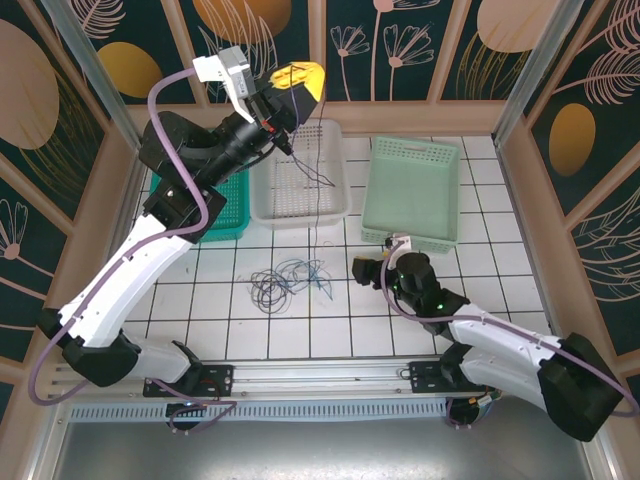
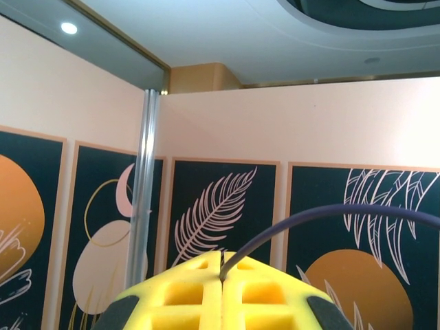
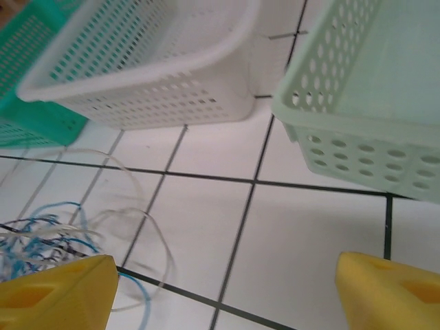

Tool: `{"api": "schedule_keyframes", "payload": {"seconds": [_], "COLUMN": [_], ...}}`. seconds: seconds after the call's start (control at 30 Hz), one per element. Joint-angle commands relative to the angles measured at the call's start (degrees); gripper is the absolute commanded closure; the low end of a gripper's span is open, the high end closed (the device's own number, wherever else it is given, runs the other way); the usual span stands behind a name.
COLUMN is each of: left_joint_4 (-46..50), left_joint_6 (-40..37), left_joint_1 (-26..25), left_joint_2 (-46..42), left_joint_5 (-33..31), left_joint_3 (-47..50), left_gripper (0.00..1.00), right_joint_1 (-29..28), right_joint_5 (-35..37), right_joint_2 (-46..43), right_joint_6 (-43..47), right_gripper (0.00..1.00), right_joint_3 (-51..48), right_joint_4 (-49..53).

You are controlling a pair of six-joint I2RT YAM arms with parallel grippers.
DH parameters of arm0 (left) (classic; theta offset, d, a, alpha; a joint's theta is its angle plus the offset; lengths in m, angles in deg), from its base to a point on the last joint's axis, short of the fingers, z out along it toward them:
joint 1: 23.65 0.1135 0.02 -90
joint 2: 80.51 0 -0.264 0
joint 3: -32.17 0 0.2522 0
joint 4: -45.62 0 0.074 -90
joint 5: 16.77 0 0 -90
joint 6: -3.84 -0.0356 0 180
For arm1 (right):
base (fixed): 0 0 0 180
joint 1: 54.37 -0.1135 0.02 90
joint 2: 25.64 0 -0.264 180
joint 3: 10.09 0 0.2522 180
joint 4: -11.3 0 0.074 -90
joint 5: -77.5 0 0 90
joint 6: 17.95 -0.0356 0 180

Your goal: Untangle the cables

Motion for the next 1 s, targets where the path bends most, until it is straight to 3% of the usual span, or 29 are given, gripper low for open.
{"api": "schedule_keyframes", "payload": {"seconds": [0.0, 0.43, 0.63, 0.97], "left_joint_4": [-2.8, -12.23, -14.36, -15.49], "left_joint_6": [2.26, 11.27, 14.09, 15.8], "left_joint_1": [-0.06, -0.02, -0.11, -0.13], "left_joint_2": [0.13, 6.43, 8.26, 7.06], "left_joint_5": [1.58, 8.59, 10.87, 12.37], "left_joint_3": [0.69, -1.21, -1.39, -0.91], "left_gripper": [1.0, 1.0, 1.0, 1.0], "right_joint_1": [-1.1, -5.11, -6.43, -5.93], "right_joint_5": [1.7, 4.34, 4.51, 7.5], "right_joint_2": [-4.08, -15.36, -10.39, 4.63], "right_joint_6": [0.86, 2.69, 7.8, 11.8], "right_gripper": [0.18, 0.15, 0.12, 0.12], "right_joint_3": [1.66, 3.78, 5.26, 6.67], "right_joint_4": [2.47, 10.64, 5.81, -11.35]}}
